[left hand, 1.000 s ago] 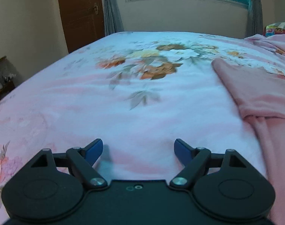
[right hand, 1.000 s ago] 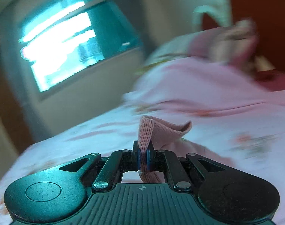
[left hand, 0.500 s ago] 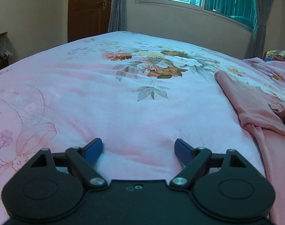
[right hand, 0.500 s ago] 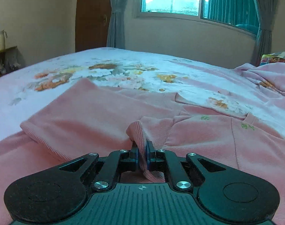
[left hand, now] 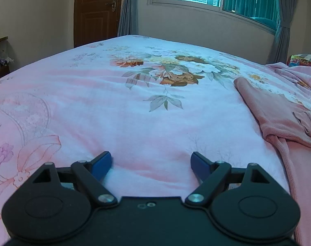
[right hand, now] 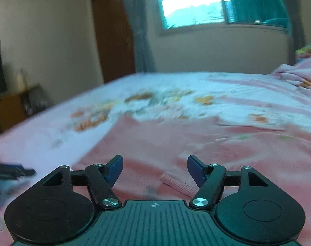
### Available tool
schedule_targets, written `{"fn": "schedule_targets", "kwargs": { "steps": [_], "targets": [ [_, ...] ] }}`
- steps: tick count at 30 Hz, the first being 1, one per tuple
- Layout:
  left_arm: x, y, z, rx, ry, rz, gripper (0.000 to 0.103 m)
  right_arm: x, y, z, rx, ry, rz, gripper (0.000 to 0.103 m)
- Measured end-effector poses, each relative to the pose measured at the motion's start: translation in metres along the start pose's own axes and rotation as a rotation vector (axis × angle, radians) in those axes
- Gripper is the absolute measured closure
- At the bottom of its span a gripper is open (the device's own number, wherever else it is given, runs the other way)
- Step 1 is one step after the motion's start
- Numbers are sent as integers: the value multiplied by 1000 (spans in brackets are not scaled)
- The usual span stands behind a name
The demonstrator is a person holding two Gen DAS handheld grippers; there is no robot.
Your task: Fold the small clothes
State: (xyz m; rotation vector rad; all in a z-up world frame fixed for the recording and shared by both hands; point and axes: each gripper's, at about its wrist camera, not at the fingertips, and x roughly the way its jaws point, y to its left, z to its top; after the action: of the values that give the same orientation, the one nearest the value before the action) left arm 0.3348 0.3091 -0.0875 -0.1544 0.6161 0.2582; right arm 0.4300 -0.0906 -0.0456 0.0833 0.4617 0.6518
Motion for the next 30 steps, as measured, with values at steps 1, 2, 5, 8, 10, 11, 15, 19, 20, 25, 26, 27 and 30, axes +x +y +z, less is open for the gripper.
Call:
{"fn": "schedule_targets", "kwargs": {
  "steps": [1, 2, 5, 8, 10, 11, 15, 19, 20, 25, 26, 27, 30],
  "targets": [
    [-3, -2, 3, -4, -19, 1, 20, -24, -11, -1, -2, -25, -43, 55],
    [-9, -5, 6, -23, -56, -5, 20, -44, -22, -2, -7, -43, -86, 62],
    [-25, -40, 23, -80, -141, -135, 20, -107, -74, -7, 33, -96, -258, 68],
    [-26, -107, 37, -10, -143, -278, 20, -151, -126, -13, 98, -101, -420, 70],
    [-22, -162, 44, 53, -146, -352, 20, -167, -154, -15, 140, -99, -501, 70],
    [-20, -187, 45, 85, -149, -369, 20, -173, -161, -14, 149, -110, -528, 70],
    [12, -276, 41, 216, -110, -344, 20, -171, -178, -16, 167, -124, -512, 69],
    [59, -309, 20, 370, 29, -245, 19, -115, -209, -50, 166, 202, -511, 70],
    [58, -305, 23, 362, 44, -249, 19, -119, -211, -48, 179, 196, -507, 69],
    [44, -293, 39, 347, -96, -256, 20, -145, -213, -30, 132, 23, -503, 69],
    [53, -294, 41, 343, -62, -277, 20, -141, -217, -28, 138, 19, -505, 69],
    [60, -297, 39, 343, -13, -293, 21, -131, -224, -28, 154, 58, -506, 69],
    [77, -299, 33, 327, 54, -318, 21, -115, -231, -36, 158, 144, -513, 69]
  ]
}}
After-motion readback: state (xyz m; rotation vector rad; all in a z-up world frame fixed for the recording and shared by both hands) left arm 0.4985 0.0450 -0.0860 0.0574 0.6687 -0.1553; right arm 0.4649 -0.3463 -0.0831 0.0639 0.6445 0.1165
